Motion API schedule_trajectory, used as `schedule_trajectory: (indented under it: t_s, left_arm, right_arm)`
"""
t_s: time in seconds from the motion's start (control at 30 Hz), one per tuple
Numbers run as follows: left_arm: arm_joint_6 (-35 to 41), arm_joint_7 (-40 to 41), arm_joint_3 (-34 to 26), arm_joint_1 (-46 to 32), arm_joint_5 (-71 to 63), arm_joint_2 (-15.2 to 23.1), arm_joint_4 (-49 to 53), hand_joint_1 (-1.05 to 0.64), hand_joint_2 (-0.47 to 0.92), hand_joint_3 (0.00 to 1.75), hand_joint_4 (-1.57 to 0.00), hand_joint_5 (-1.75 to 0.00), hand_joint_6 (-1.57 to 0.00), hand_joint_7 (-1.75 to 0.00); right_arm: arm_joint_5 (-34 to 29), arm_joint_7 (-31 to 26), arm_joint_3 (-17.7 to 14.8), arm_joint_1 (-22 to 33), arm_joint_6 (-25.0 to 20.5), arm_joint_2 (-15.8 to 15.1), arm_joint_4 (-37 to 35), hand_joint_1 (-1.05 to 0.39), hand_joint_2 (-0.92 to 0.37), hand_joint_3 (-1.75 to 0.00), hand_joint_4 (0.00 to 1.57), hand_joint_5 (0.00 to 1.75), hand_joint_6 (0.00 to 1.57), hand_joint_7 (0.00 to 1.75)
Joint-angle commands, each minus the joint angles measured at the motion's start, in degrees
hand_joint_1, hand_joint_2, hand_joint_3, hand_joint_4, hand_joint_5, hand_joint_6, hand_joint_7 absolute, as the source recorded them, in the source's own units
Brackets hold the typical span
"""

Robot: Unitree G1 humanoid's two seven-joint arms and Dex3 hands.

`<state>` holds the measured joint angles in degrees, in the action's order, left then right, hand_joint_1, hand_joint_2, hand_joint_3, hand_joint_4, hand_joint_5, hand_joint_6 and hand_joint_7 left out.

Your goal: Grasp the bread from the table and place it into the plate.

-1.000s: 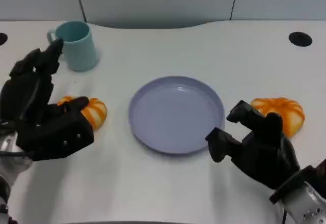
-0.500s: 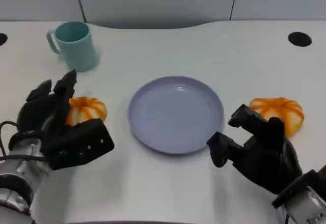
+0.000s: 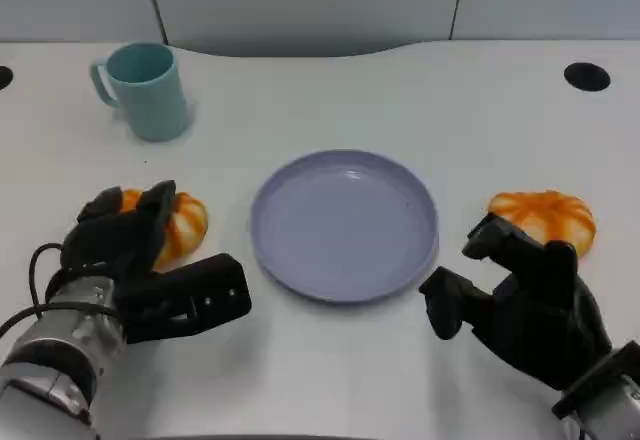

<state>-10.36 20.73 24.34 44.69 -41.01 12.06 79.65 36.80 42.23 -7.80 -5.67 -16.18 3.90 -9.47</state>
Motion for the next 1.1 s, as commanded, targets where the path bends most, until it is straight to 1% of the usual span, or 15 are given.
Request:
schedule_trajectory:
  t_s: [0.03,0.17,0.3,0.4,0.43,0.47,0.5,0.53,0.57,0.6,0.63,0.7,0.8,0.93,1.1]
  left_arm:
    - [1.51,-1.85,0.28,0.21,-0.05,0.37,0.51,-1.05,0.92,0.46,0.0,0.0,0.0,0.0]
    - [3.27,-3.36,0.5,-0.09,-0.28,0.91,0.73,-1.05,0.92,0.4,0.0,0.0,0.0,0.0]
    - [4.28,-4.19,0.8,-0.06,-0.48,1.09,0.78,-1.05,0.91,0.39,0.0,0.0,0.0,0.0]
    - [4.66,-2.3,0.71,-0.39,-0.27,0.84,0.74,-1.05,0.87,0.24,-0.02,-0.01,-0.01,0.0]
    - [4.56,-0.92,0.49,-0.61,-0.1,0.74,0.71,-1.05,0.84,0.2,-0.06,-0.05,-0.02,-0.02]
    - [4.37,0.3,0.41,-0.77,-0.08,0.71,0.68,-1.05,0.77,0.21,-0.06,-0.48,-0.03,-0.19]
    - [4.1,1.7,0.34,-0.91,-0.1,0.72,0.67,-1.05,0.64,0.33,-0.03,-1.1,-0.02,-0.69]
    - [3.92,2.55,0.34,-0.97,-0.14,0.74,0.68,-1.05,0.22,1.0,-0.04,-1.48,-0.01,-1.3]
    - [3.82,3.04,0.36,-1.0,-0.17,0.74,0.7,-1.05,0.05,1.29,-0.04,-1.61,0.0,-1.52]
    - [4.09,3.52,0.75,-0.84,-0.55,0.78,0.74,-1.05,-0.05,1.5,-0.12,-1.69,-0.08,-1.65]
    - [4.52,3.2,1.11,-0.58,-0.85,0.84,0.79,-1.05,-0.12,1.62,-0.34,-1.72,-0.2,-1.7]
    - [5.12,3.15,1.23,-0.36,-0.92,0.82,0.82,-1.05,-0.25,1.72,-0.59,-1.74,-0.42,-1.74]
    - [5.38,3.58,0.93,-0.41,-0.72,0.7,0.79,-1.05,-0.28,1.74,-0.68,-1.75,-0.58,-1.74]
    - [5.27,4.3,0.26,-0.66,-0.19,0.51,0.75,-1.05,-0.15,1.75,-0.94,-1.75,-0.79,-1.7]
    - [4.71,4.06,-0.25,-0.38,0.29,1.18,0.69,-1.05,-0.14,1.75,-1.02,-1.75,-0.82,-1.67]
  right_arm:
    - [1.22,0.41,-0.47,1.2,0.06,-0.89,2.07,-0.8,-0.92,-0.26,0.9,1.53,0.85,1.01]
    - [1.39,1.4,-0.81,2.38,2.43,-0.38,2.74,-0.79,-0.92,-0.28,0.88,1.55,0.81,1.02]
    - [2.45,1.65,-1.13,2.87,1.93,-0.55,2.77,-0.79,-0.92,-0.27,0.87,1.56,0.81,1.01]
    - [3.06,2.54,-1.19,3.0,1.6,-1.28,2.45,-0.78,-0.92,-0.29,0.86,1.56,0.8,1.01]
    - [3.43,3.25,-1.36,2.89,1.62,-1.54,1.92,-0.78,-0.92,-0.29,0.85,1.56,0.79,1.01]
    - [3.59,3.38,-1.48,2.91,1.67,-1.63,1.74,-0.76,-0.92,-0.31,0.84,1.55,0.78,1.0]
    - [3.76,4.52,-1.73,2.41,2.34,-1.76,0.58,-0.76,-0.92,-0.31,0.84,1.54,0.79,1.0]
    - [3.84,5.33,-1.9,2.03,2.84,-1.82,-0.26,-0.75,-0.92,-0.32,0.84,1.53,0.78,0.99]
    - [3.83,5.93,-2.04,1.74,3.19,-1.84,-0.85,-0.75,-0.92,-0.32,0.84,1.53,0.78,0.98]
    - [3.72,6.41,-2.17,1.64,3.38,-1.92,-1.28,-0.75,-0.92,-0.33,0.83,1.52,0.78,0.98]
    - [3.61,6.74,-2.29,1.58,3.52,-1.94,-1.62,-0.75,-0.92,-0.33,0.83,1.52,0.78,0.98]
    - [3.64,6.7,-2.42,1.8,3.2,-1.88,-1.45,-0.76,-0.92,-0.33,0.85,1.5,0.79,0.95]
    - [3.82,6.18,-2.49,2.12,2.39,-1.76,-0.72,-0.75,-0.92,-0.33,0.85,1.5,0.79,0.95]
    - [4.08,6.3,-2.64,2.22,2.44,-1.18,-1.21,-0.76,-0.92,-0.3,0.85,1.47,0.8,0.91]
    - [3.4,5.06,-2.09,2.48,2.35,-0.92,-0.16,-0.75,-0.92,-0.31,0.84,1.5,0.81,0.93]
